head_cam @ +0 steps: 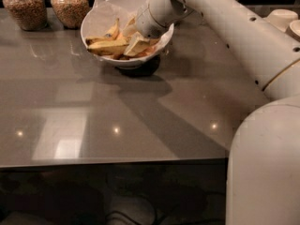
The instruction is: Pick banana from white bowl
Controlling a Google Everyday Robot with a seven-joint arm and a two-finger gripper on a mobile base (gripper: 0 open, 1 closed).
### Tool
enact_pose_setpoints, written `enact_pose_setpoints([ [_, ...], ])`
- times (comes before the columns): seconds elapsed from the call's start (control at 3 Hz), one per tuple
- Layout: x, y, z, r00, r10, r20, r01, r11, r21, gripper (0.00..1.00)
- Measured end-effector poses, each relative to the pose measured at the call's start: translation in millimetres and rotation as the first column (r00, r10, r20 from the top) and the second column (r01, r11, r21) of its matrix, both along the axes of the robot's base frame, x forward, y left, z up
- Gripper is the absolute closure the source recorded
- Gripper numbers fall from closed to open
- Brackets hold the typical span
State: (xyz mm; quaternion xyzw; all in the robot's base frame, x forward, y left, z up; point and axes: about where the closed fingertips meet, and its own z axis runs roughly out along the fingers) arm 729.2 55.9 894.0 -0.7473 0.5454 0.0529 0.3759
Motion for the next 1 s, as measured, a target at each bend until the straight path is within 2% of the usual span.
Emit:
enact_pose_setpoints([
  [0.33, 6.0, -6.4, -9.7, 0.9998, -0.019, -0.011, 0.019, 1.000, -0.019, 0.51],
  [0.67, 6.0, -6.4, -9.6, 0.9998, -0.019, -0.010, 0.019, 1.000, -0.019, 0.70],
  [1.0, 5.5, -6.5, -5.6, 0.9998, -0.019, -0.010, 0.019, 1.000, -0.019, 0.93],
])
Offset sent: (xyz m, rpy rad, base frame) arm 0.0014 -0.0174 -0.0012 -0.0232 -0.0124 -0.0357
